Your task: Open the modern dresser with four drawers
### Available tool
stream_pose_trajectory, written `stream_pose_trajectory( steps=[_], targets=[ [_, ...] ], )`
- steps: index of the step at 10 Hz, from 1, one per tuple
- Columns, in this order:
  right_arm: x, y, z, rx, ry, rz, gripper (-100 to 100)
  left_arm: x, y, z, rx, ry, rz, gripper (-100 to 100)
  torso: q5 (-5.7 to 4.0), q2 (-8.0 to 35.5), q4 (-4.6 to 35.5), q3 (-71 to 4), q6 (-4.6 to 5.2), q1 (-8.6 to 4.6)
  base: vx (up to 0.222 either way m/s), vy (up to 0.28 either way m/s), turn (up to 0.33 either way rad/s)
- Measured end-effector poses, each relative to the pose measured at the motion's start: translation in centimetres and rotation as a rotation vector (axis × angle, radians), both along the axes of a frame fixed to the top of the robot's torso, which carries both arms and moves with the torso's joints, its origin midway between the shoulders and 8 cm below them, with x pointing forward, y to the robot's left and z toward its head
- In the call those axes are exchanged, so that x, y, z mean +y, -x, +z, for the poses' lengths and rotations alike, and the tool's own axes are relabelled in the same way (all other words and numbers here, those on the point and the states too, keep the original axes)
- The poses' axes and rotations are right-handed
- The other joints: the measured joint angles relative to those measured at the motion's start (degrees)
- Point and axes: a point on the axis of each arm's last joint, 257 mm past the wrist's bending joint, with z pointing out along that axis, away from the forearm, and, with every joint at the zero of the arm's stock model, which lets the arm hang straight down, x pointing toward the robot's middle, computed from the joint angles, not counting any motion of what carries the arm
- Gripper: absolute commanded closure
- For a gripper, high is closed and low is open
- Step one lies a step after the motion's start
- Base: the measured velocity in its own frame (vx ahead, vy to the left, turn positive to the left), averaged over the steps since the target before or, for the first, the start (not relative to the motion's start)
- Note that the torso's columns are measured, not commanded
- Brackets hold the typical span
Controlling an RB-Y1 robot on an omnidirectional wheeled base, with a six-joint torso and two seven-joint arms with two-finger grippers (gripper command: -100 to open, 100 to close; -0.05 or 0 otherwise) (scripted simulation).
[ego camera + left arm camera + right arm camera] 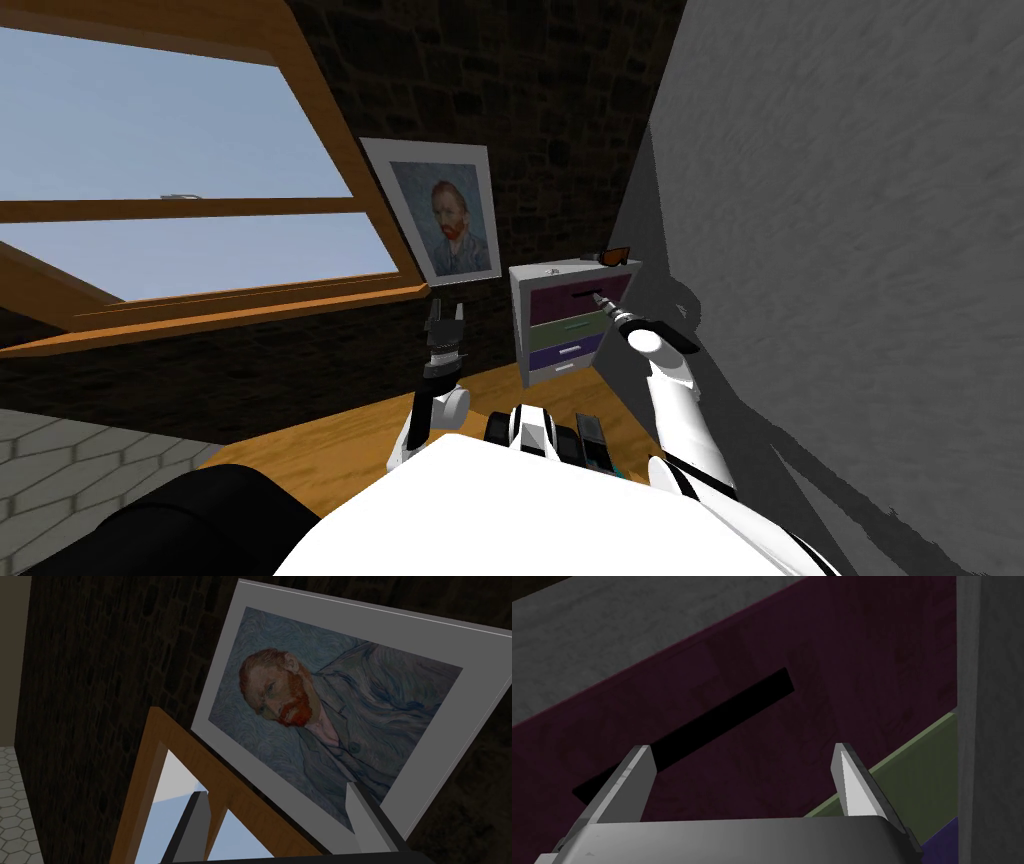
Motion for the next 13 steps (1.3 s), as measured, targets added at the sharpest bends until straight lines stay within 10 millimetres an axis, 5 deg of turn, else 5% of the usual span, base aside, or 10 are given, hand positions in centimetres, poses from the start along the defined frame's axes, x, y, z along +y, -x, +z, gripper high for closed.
stream_pose_trajectory(
  steps=[7, 10, 12, 13],
  targets=[
    [4.3, -2.7, -0.6, 0.063, -0.351, 0.127, -100, 0.0, 0.0, 0.0, 0.000, 0.000, 0.000, 0, -0.01, 0.0, 0.0, 0.0, -0.04, -0.05, -0.048, -0.050, 0.129],
    [7.8, -3.8, -1.0, 0.098, -0.509, 0.196, -100, 0.0, 0.0, 0.0, 0.000, 0.000, 0.000, 0, 0.01, 0.0, 0.0, 0.0, -0.02, 0.03, -0.036, -0.027, 0.090],
    [7.8, -3.9, -0.9, 0.100, -0.514, 0.198, -100, 0.0, 0.0, 0.0, 0.000, 0.000, 0.000, 0, 0.03, -0.4, -0.1, -0.2, -0.05, 0.09, 0.078, 0.014, 0.005],
    [7.8, -3.9, -0.8, 0.100, -0.515, 0.198, 100, 0.0, 0.0, 0.0, 0.000, 0.000, 0.000, 0, 0.01, -0.2, -0.1, -0.1, -0.05, 0.03, 0.008, 0.002, 0.001]
  ],
)
